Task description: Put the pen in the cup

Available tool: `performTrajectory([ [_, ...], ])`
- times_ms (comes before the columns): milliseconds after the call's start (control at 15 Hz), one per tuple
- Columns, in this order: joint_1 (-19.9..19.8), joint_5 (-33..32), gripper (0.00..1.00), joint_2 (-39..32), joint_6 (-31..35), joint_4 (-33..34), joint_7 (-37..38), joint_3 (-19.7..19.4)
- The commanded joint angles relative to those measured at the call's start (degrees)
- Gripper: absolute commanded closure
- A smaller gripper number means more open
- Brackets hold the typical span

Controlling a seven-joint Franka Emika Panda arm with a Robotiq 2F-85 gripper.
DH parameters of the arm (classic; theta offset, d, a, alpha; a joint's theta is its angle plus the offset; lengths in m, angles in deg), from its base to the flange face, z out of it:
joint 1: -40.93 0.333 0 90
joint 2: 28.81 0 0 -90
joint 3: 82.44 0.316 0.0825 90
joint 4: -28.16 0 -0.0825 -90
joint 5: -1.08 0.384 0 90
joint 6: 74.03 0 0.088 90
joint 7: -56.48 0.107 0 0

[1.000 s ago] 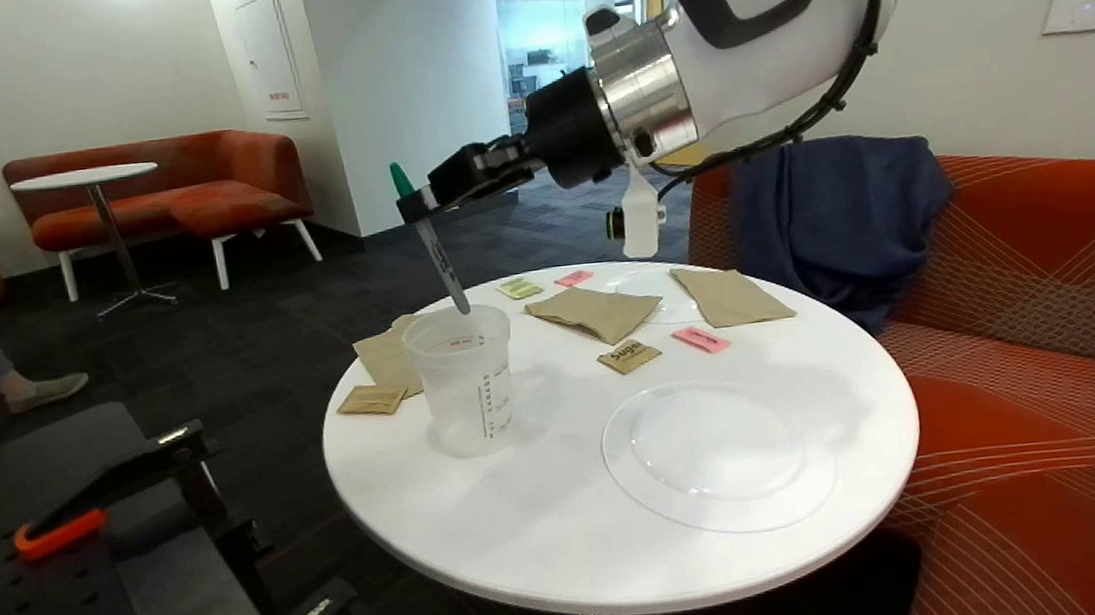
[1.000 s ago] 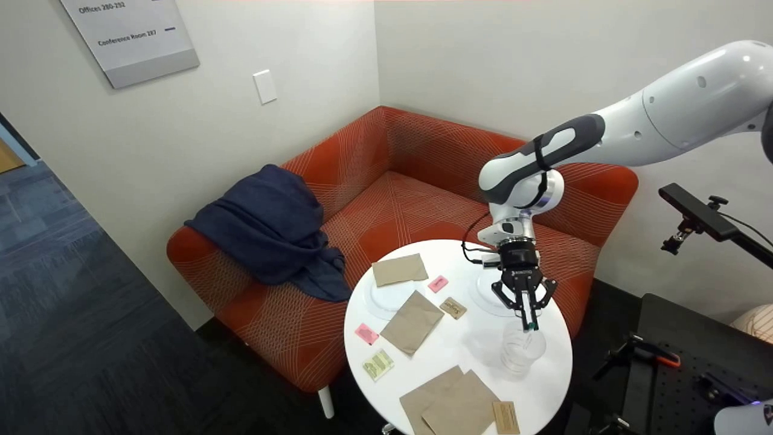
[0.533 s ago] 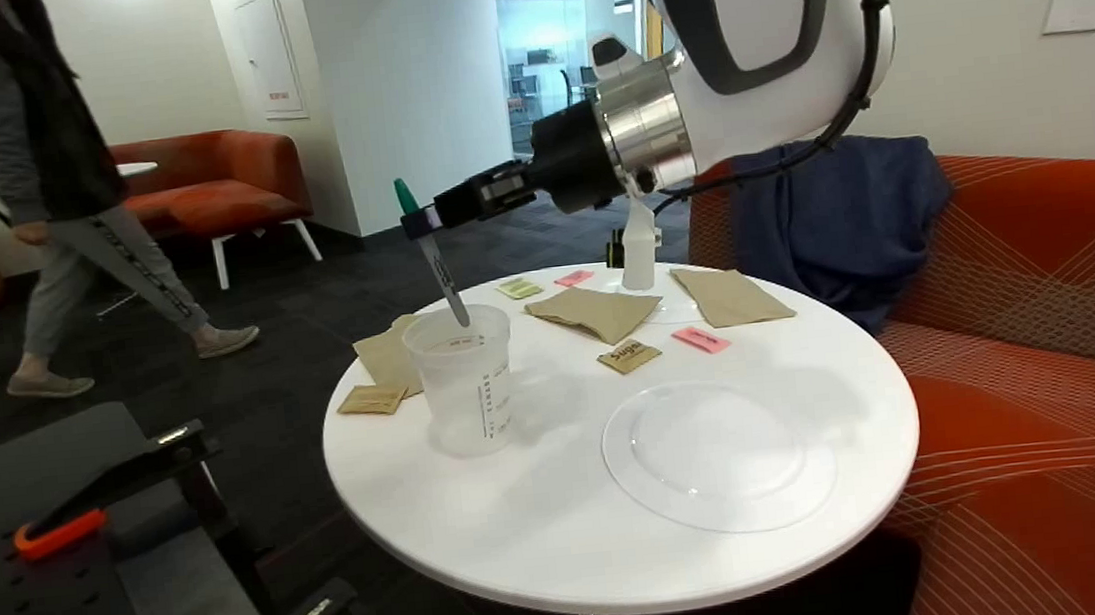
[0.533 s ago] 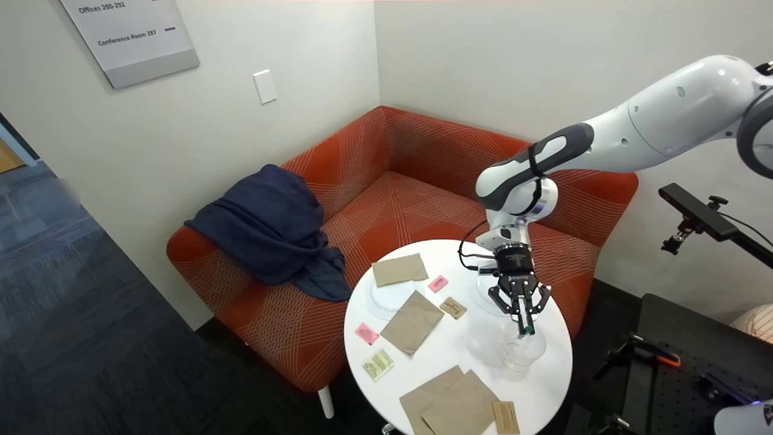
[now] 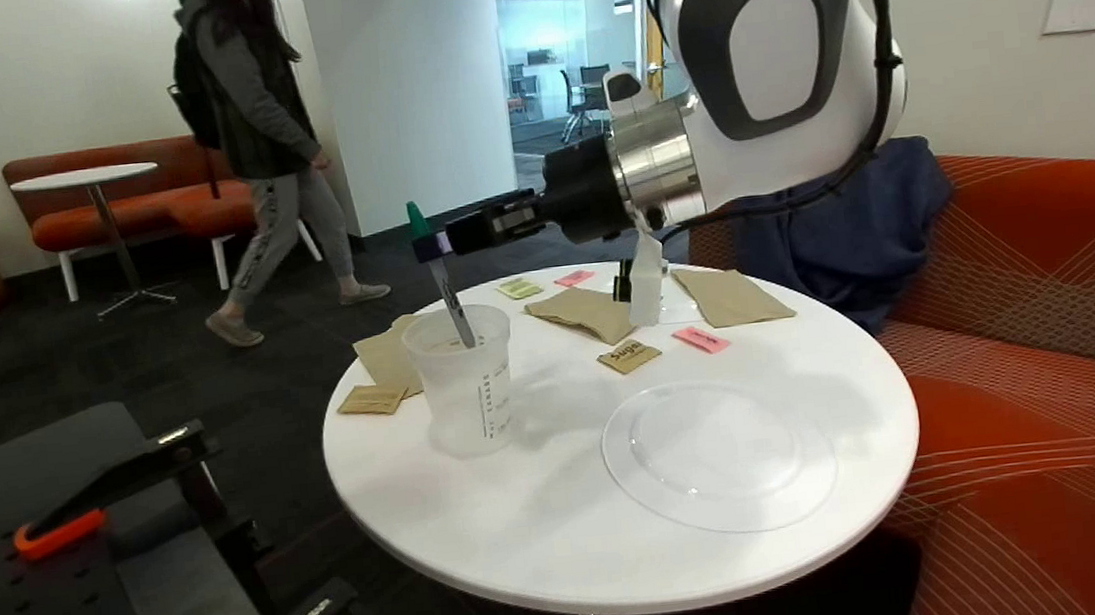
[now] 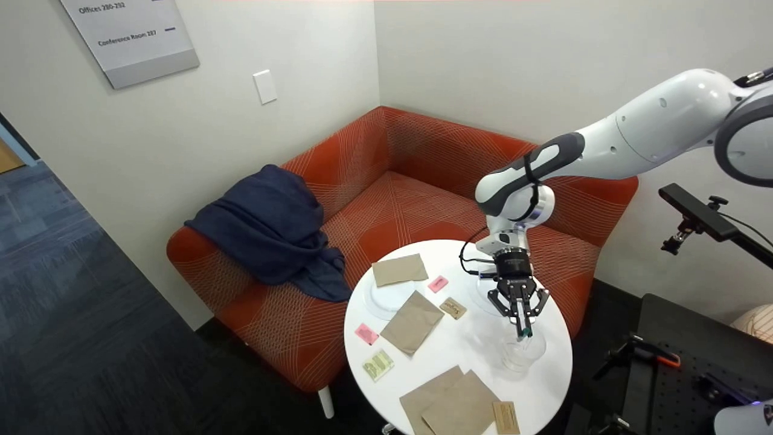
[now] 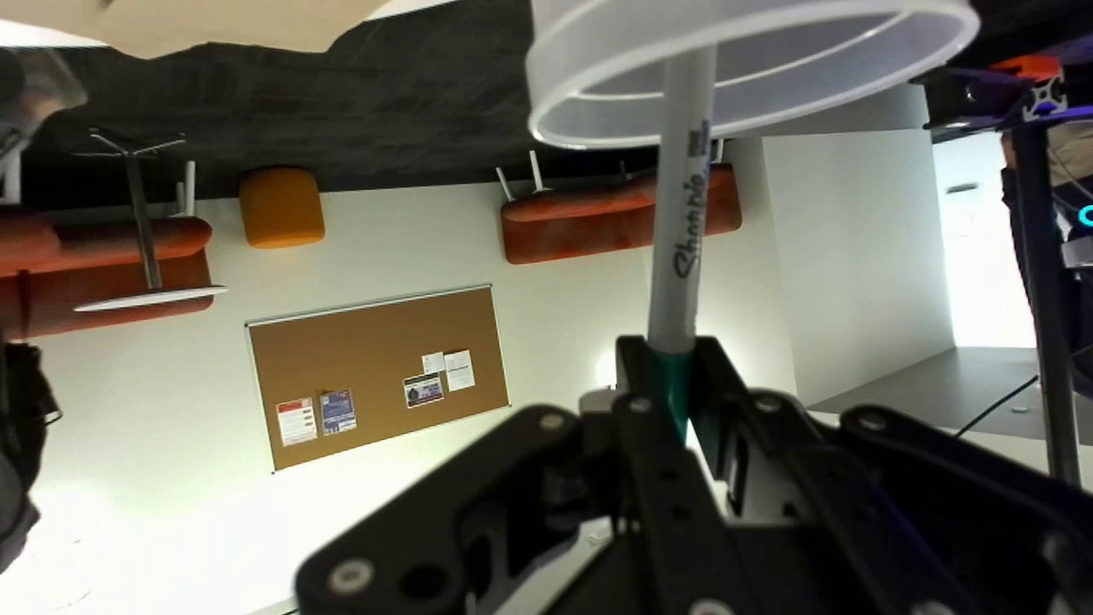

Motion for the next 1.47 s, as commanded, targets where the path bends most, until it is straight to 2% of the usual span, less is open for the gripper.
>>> performTrajectory([
  [0,-0.07,-0.08,0.96,-1.66,0.12,2.05,0.29,-0.23],
  [67,1.82,0.83,0.96,-1.92,-0.34,2.53,0.02,-2.24],
  [667,3.81,0.39,0.96,-4.89,1.72,5.19,2.42,-4.2],
  [733,4.0,0.26,0.6,-5.01,1.98,5.26,2.52,-4.21],
  [800,4.14,0.23,0.59,-5.02,2.15,5.3,2.59,-4.21],
  [933,4.34,0.15,0.46,-4.47,2.44,4.89,2.57,-4.15],
  [1333,5.42,-0.67,0.0,1.08,3.15,1.08,1.95,-4.32],
  [1400,5.65,-0.85,0.0,2.38,3.2,0.39,1.93,-4.38],
])
